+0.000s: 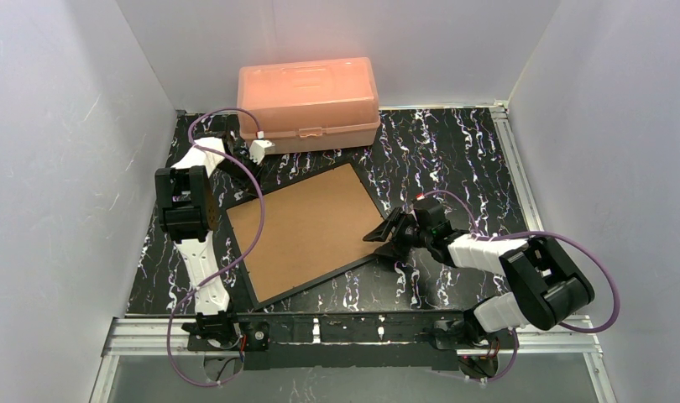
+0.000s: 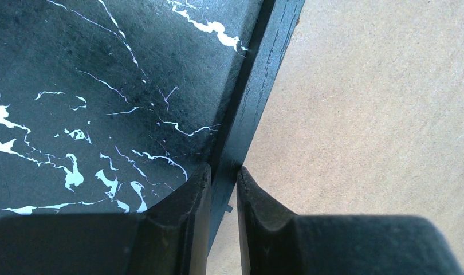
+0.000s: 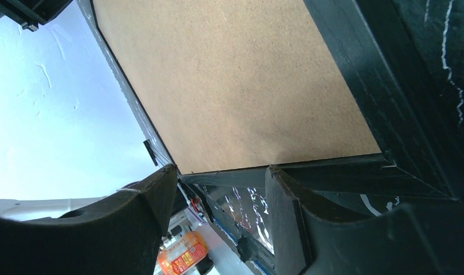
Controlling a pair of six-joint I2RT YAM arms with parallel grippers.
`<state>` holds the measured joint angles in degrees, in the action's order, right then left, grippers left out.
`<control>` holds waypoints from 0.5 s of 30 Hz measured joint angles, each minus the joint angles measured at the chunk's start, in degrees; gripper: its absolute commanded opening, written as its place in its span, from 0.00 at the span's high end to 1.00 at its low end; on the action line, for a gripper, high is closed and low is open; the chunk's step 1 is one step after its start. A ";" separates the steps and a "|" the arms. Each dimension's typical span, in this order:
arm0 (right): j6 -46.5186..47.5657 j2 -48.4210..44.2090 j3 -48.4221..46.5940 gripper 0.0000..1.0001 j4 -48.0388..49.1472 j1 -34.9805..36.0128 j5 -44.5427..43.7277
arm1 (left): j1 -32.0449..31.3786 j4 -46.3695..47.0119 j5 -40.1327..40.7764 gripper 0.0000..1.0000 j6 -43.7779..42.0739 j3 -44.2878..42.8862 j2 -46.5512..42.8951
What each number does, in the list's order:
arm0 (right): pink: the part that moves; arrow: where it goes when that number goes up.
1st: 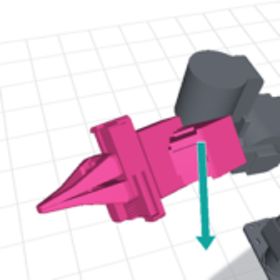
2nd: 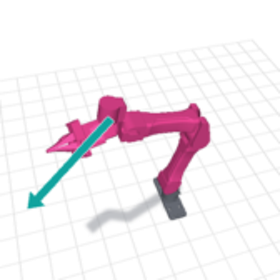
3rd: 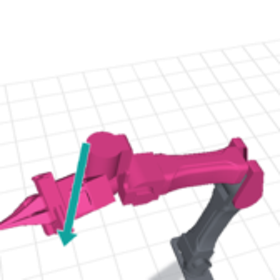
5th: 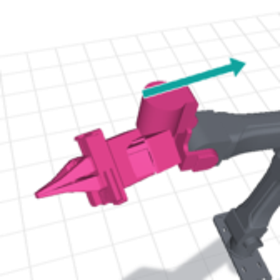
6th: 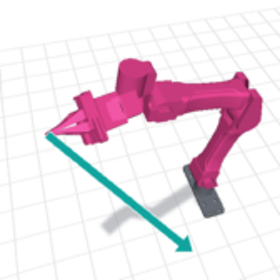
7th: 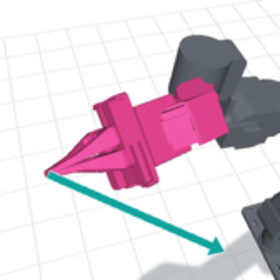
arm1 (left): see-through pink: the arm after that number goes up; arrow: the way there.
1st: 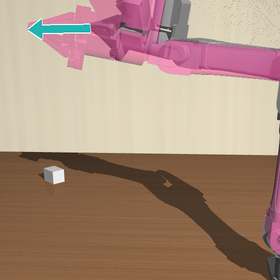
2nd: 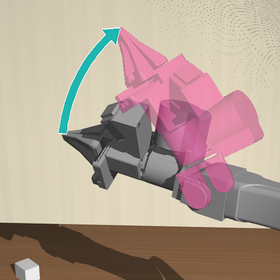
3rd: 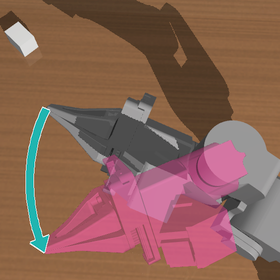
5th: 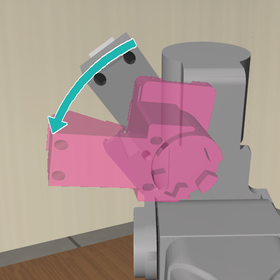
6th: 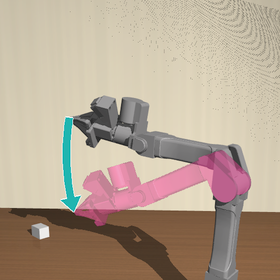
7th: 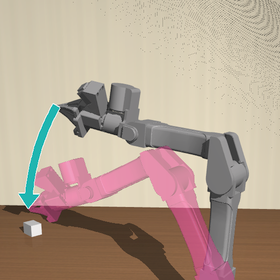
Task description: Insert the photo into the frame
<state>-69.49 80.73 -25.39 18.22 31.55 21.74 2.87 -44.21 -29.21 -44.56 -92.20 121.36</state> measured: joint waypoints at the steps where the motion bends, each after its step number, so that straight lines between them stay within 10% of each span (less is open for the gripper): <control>1: -0.02 0.00 0.00 0.34 0.00 0.04 -0.11 | 0.00 0.04 0.02 0.89 0.00 0.04 -0.02; 15: -1.64 1.42 0.02 0.39 2.47 3.41 -5.20 | 0.00 1.33 0.00 0.89 -0.24 1.53 -0.96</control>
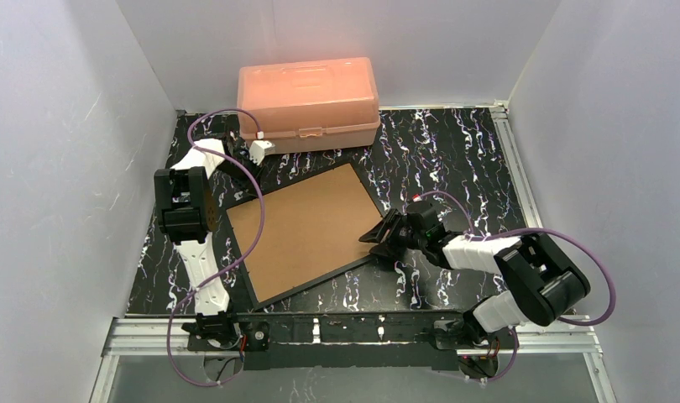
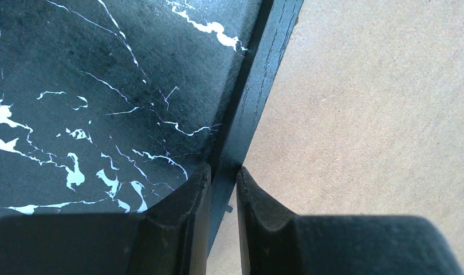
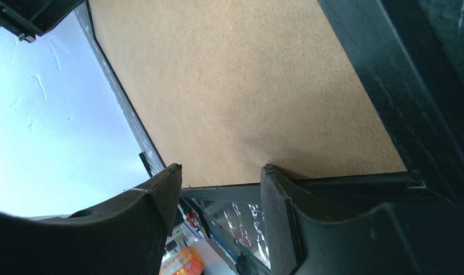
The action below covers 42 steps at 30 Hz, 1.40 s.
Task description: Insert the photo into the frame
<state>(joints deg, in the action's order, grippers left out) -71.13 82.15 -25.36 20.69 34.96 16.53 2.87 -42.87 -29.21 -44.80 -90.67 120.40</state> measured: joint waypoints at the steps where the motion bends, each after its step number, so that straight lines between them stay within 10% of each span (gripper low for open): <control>1: -0.13 0.28 0.00 0.39 0.42 0.31 -0.50 | 0.00 0.13 0.00 0.89 -0.09 0.17 -0.11; 22: 8.44 -14.05 -1.31 0.36 -14.43 2.19 -3.93 | 0.07 0.76 0.07 0.90 -0.59 1.14 -0.72; 42: 5.66 -6.29 1.95 0.38 -6.62 1.84 1.14 | 0.07 1.05 0.07 0.91 -0.63 1.49 -0.96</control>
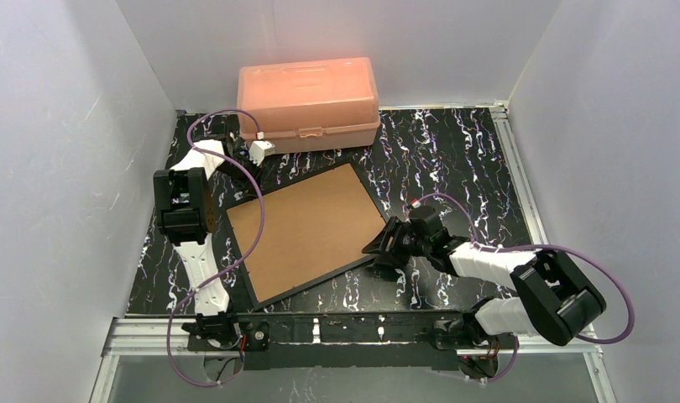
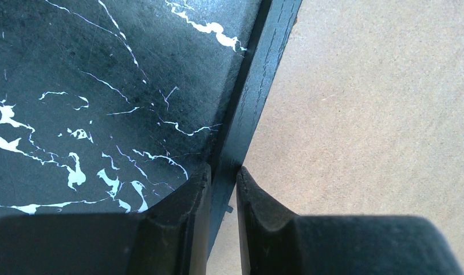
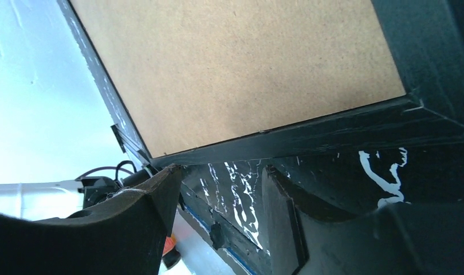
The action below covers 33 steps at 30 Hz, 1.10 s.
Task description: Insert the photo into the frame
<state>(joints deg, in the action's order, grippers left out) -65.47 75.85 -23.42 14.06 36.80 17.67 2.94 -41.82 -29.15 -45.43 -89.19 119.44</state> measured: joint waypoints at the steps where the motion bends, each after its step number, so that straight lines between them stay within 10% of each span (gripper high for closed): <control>1: -0.13 -0.35 0.07 0.38 0.02 -0.17 0.11 | 0.00 0.00 0.00 0.91 0.00 0.00 -0.02; 33: -3.37 1.75 1.25 0.42 5.77 -2.56 -0.44 | 0.11 0.66 -0.04 0.91 0.00 0.66 -0.31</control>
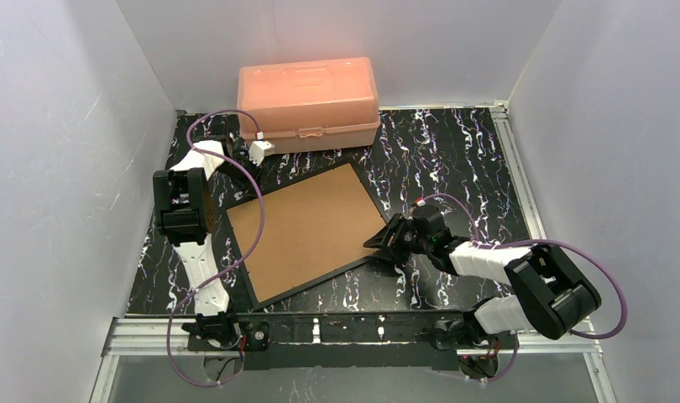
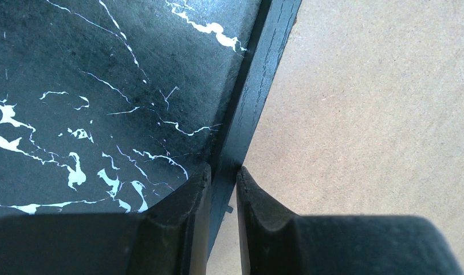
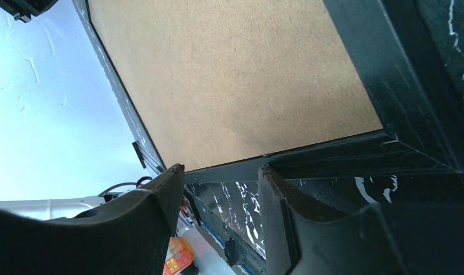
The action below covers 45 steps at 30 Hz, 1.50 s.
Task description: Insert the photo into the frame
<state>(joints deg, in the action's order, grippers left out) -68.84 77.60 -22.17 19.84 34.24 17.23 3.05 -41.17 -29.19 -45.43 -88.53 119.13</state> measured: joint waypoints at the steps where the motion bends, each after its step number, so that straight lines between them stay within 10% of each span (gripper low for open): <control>1: 0.00 0.00 0.00 0.42 0.00 0.00 -0.02 | 0.00 0.00 -0.02 0.91 0.00 0.02 0.00; 45: -4.79 3.17 1.33 0.52 6.34 1.55 -5.66 | 0.00 0.52 -0.31 0.95 -0.87 0.83 -0.52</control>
<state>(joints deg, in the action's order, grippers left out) -73.63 80.77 -20.84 26.17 35.79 11.57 3.05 -40.64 -29.50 -46.30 -87.70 118.61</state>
